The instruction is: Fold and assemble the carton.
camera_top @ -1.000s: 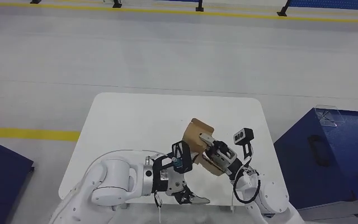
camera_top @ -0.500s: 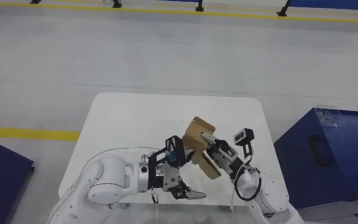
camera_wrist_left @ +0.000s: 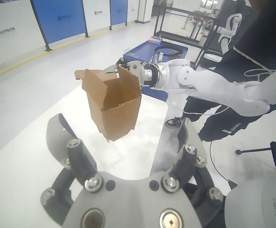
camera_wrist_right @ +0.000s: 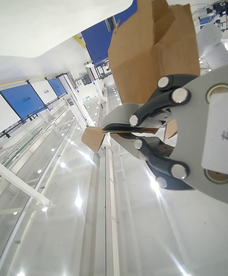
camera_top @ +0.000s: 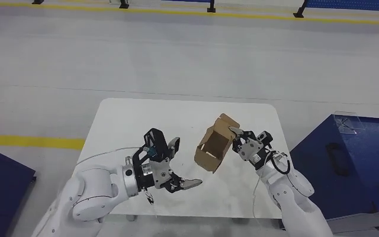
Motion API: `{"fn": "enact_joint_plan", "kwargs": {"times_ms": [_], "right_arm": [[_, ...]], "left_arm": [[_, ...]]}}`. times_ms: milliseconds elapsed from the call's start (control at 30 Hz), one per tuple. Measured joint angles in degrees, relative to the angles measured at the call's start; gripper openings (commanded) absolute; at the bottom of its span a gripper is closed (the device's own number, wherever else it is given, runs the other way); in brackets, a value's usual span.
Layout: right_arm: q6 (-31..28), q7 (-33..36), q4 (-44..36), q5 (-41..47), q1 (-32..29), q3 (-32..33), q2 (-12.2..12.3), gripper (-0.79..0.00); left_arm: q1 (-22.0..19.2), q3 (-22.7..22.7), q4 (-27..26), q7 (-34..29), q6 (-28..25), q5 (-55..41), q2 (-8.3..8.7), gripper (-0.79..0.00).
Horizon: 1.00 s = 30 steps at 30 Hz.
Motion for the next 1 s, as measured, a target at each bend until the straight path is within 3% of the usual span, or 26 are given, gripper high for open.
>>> {"fn": "enact_joint_plan", "kwargs": {"times_ms": [300, 400, 500, 733, 867, 1000], "right_arm": [[-0.1, -0.1, 0.0, 0.1, 0.0, 0.0, 0.0, -0.785], [-2.2, -2.3, 0.0, 4.4, 0.1, 0.3, -0.5, -0.785], [-1.2, -7.2, 0.4, 14.5, 1.2, 1.0, -1.2, -0.785], [7.6, -21.3, -0.2, 42.6, 3.0, 2.4, -2.1, -0.785], [10.9, -27.6, -1.3, 53.8, 3.1, 2.7, -2.2, -0.785], [12.3, -31.7, -2.0, 60.7, 3.0, 2.9, -2.2, -0.785]], "left_arm": [[0.0, -0.3, -0.6, 1.5, 1.1, 2.2, -0.02, 0.000], [1.1, -0.2, -3.2, 9.1, 1.5, 10.2, -0.27, 0.000], [2.8, -0.5, -5.6, 17.3, 3.5, 23.5, -0.32, 0.000], [9.4, 3.1, -4.9, 36.0, 17.9, 55.5, -0.61, 0.000], [10.4, 6.1, -3.1, 39.6, 25.8, 68.7, -0.97, 0.000], [10.1, 8.5, -1.2, 40.9, 30.8, 72.3, -1.67, 0.000]]}}
